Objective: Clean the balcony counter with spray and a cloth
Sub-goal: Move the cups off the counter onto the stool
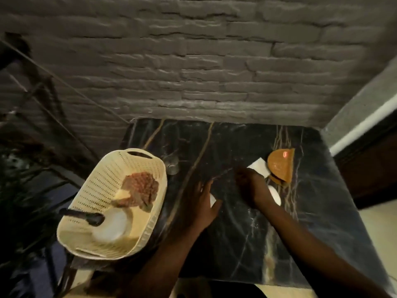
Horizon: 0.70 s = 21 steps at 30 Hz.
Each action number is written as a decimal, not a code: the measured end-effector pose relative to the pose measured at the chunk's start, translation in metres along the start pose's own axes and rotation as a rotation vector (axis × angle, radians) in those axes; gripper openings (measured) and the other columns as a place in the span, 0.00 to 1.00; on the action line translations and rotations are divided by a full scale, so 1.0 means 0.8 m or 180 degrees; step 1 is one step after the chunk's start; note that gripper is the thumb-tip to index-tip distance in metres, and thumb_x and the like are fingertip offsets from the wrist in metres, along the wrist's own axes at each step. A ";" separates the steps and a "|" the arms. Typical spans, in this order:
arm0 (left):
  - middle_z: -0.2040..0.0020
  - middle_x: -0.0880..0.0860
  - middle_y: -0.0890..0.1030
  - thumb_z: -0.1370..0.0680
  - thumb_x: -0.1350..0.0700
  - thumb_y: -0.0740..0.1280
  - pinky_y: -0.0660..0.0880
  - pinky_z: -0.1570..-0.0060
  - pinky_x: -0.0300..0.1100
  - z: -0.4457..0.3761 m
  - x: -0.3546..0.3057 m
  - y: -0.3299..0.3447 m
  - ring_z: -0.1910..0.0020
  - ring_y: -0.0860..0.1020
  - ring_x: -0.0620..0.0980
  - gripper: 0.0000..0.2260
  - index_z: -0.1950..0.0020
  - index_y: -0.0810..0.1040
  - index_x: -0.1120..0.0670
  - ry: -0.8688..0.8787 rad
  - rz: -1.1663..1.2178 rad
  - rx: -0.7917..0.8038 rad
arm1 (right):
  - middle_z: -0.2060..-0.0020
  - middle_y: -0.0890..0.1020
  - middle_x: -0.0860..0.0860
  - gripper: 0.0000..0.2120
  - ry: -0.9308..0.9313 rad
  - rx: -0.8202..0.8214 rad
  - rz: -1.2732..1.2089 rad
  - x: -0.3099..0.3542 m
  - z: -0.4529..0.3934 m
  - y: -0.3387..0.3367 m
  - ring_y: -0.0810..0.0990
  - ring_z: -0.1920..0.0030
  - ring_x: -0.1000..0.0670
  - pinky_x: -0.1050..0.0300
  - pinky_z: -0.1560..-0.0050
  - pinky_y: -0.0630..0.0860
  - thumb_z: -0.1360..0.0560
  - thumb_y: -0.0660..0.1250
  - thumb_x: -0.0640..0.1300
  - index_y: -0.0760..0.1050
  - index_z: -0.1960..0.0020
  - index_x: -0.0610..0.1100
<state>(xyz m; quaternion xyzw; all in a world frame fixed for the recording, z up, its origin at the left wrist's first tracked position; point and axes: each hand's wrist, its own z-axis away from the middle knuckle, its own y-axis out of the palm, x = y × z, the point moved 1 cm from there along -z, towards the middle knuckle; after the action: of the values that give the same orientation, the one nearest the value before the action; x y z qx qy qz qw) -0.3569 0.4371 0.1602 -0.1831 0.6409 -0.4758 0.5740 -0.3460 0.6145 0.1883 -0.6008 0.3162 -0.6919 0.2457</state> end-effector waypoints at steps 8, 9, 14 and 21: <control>0.24 0.57 0.59 0.27 0.39 0.67 0.66 0.34 0.55 -0.037 0.000 0.045 0.28 0.65 0.61 0.42 0.22 0.46 0.47 -0.0786 -0.1111 0.0909 | 0.32 0.68 0.41 0.28 0.0988 0.0382 0.1030 -0.140 0.003 -0.019 0.68 0.35 0.38 0.46 0.39 0.66 0.27 0.70 0.51 0.67 0.31 0.44; 0.24 0.56 0.61 0.28 0.40 0.68 0.67 0.35 0.54 -0.039 0.002 0.047 0.30 0.66 0.61 0.42 0.22 0.47 0.46 -0.0867 -0.1099 0.0909 | 0.31 0.67 0.41 0.28 0.1097 0.0484 0.0737 -0.147 0.001 -0.019 0.69 0.35 0.38 0.48 0.40 0.67 0.27 0.70 0.50 0.66 0.31 0.44; 0.27 0.54 0.68 0.29 0.39 0.68 0.71 0.37 0.53 -0.049 0.005 0.044 0.32 0.71 0.57 0.38 0.25 0.54 0.47 -0.0937 -0.1000 0.0786 | 0.37 0.72 0.40 0.27 0.1235 0.0675 0.0145 -0.159 -0.008 -0.012 0.75 0.42 0.40 0.55 0.51 0.69 0.26 0.68 0.50 0.65 0.31 0.44; 0.29 0.54 0.70 0.31 0.40 0.71 0.71 0.38 0.49 -0.053 -0.003 0.046 0.33 0.72 0.55 0.40 0.25 0.57 0.50 -0.1061 -0.0800 0.0574 | 0.38 0.72 0.44 0.30 0.1045 0.0722 0.0078 -0.152 -0.019 -0.009 0.68 0.39 0.42 0.52 0.45 0.67 0.36 0.77 0.50 0.72 0.37 0.48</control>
<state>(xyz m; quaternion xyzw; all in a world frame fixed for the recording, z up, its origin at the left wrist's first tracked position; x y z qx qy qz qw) -0.3834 0.4734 0.1269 -0.2855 0.4642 -0.5621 0.6222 -0.3412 0.7092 0.1100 -0.4445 0.2794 -0.8087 0.2653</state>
